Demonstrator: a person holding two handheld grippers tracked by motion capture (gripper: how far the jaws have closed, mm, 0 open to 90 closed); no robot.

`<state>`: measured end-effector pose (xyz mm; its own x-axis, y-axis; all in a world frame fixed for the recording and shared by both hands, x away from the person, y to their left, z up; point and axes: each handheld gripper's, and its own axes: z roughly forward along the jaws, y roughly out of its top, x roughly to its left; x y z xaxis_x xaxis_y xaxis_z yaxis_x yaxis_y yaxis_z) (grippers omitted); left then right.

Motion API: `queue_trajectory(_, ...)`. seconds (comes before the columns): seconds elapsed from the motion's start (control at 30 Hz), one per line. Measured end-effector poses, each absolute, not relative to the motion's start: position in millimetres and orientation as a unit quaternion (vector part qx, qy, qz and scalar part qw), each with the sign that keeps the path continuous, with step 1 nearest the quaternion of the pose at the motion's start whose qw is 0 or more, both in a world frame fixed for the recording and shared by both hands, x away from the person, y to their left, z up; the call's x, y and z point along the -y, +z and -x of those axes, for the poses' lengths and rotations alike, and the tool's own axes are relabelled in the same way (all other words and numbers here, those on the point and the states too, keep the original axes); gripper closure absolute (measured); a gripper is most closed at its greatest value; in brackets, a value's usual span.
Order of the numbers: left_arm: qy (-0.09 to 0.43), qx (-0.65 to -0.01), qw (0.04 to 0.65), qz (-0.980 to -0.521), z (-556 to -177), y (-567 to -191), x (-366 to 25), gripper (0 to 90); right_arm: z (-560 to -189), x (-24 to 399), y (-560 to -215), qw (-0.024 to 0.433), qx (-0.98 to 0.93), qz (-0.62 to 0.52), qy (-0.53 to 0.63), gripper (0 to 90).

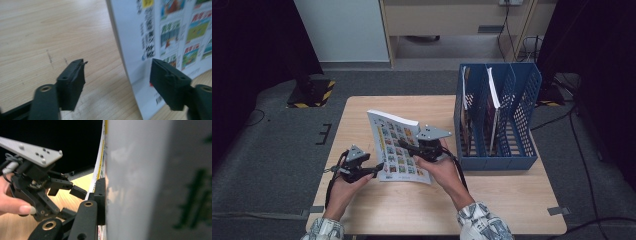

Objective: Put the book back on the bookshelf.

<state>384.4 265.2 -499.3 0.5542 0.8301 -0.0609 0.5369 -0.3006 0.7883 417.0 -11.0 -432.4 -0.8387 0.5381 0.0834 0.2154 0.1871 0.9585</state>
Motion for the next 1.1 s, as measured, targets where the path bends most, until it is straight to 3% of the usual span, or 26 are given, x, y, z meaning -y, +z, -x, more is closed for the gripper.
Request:
queue_trajectory(0.23, 0.173, -0.442, 0.365, -0.801, -389, -512, -266, 8.8, -418, 13, -428, 0.141, -0.751, -0.246, 0.596, 74.0)
queue_trajectory(0.4, 0.161, -0.454, 0.344, -0.806, -392, -520, -265, 4.4, -419, 11, -422, 0.147, -0.748, -0.243, 0.600, 74.0)
queue_trajectory(1.1, 0.158, -0.463, 0.320, -0.811, -393, -530, -268, 4.4, -424, 17, -409, 0.168, -0.736, -0.255, 0.604, 74.0)
